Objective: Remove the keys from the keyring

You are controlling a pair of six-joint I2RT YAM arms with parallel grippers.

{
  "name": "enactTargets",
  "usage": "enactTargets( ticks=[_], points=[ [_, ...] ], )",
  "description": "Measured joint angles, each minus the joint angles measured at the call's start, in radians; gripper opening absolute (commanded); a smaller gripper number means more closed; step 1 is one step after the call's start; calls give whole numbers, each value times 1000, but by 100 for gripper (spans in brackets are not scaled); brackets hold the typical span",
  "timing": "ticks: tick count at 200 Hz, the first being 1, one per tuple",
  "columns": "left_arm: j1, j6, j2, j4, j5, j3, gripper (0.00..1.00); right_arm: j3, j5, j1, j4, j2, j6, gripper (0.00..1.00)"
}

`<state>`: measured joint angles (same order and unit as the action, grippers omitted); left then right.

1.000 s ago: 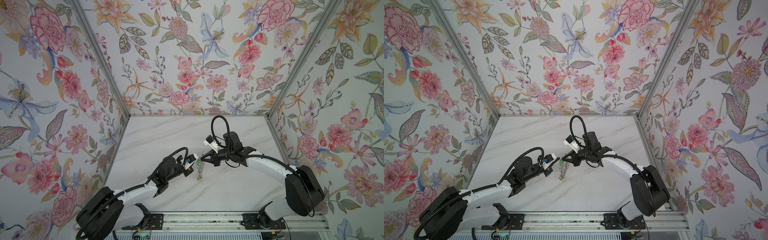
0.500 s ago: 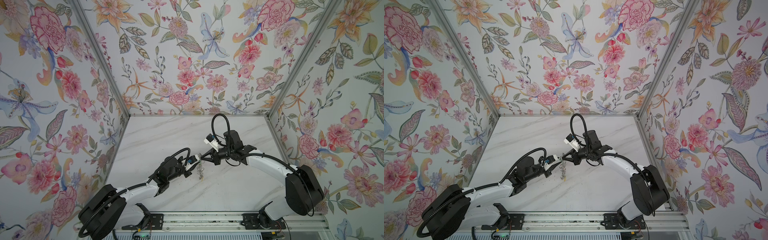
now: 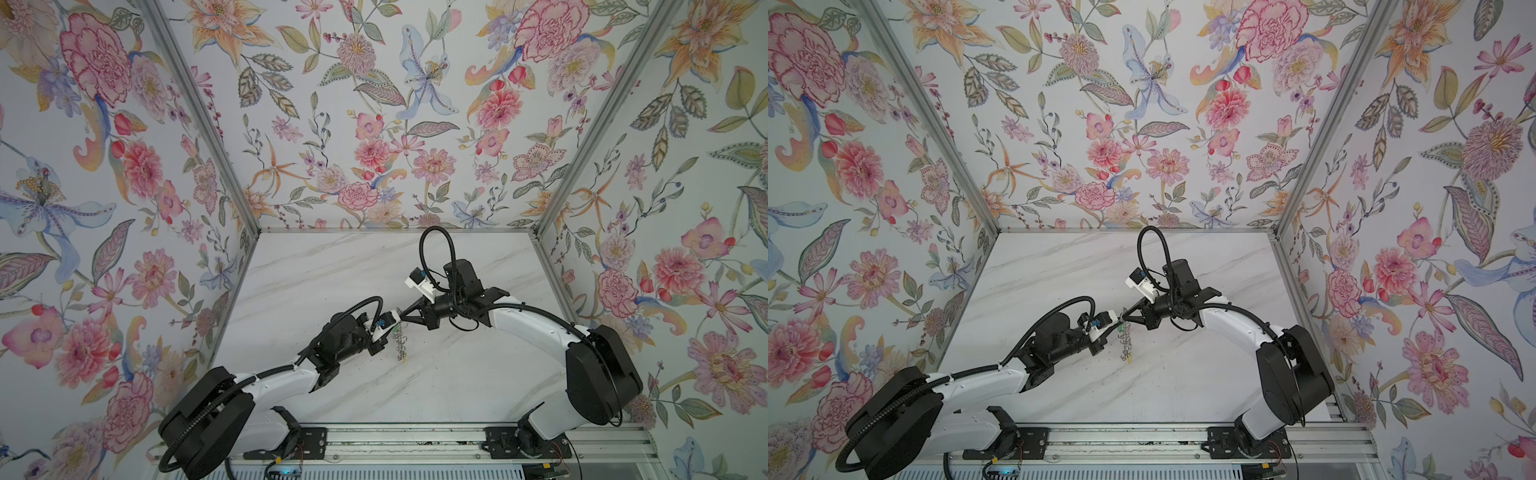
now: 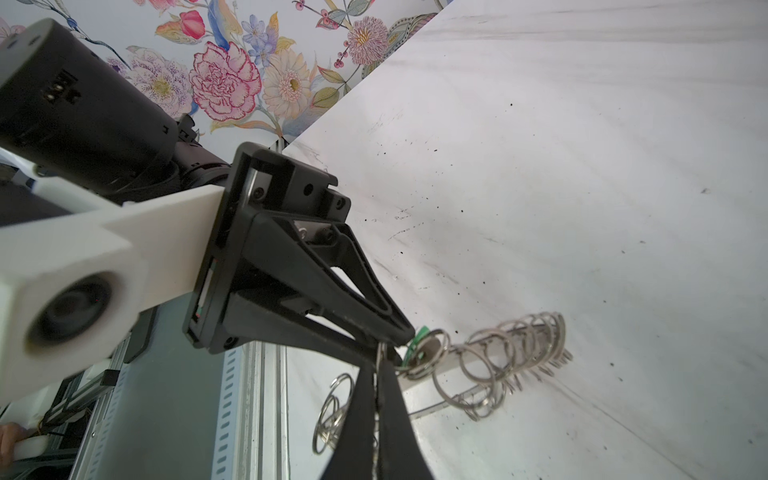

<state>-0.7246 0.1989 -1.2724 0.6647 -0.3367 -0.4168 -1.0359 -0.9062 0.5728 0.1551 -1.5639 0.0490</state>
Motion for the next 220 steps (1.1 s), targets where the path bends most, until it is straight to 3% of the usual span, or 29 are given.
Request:
enactTargets(
  ticks=[53,220],
  points=[
    [-3,4,-5,-6,2,-6,0,-17,-2,2,18,-6,5,0],
    [-14,4,69,1,83,37,0,-29,-3,8,40,-48,26,0]
  ],
)
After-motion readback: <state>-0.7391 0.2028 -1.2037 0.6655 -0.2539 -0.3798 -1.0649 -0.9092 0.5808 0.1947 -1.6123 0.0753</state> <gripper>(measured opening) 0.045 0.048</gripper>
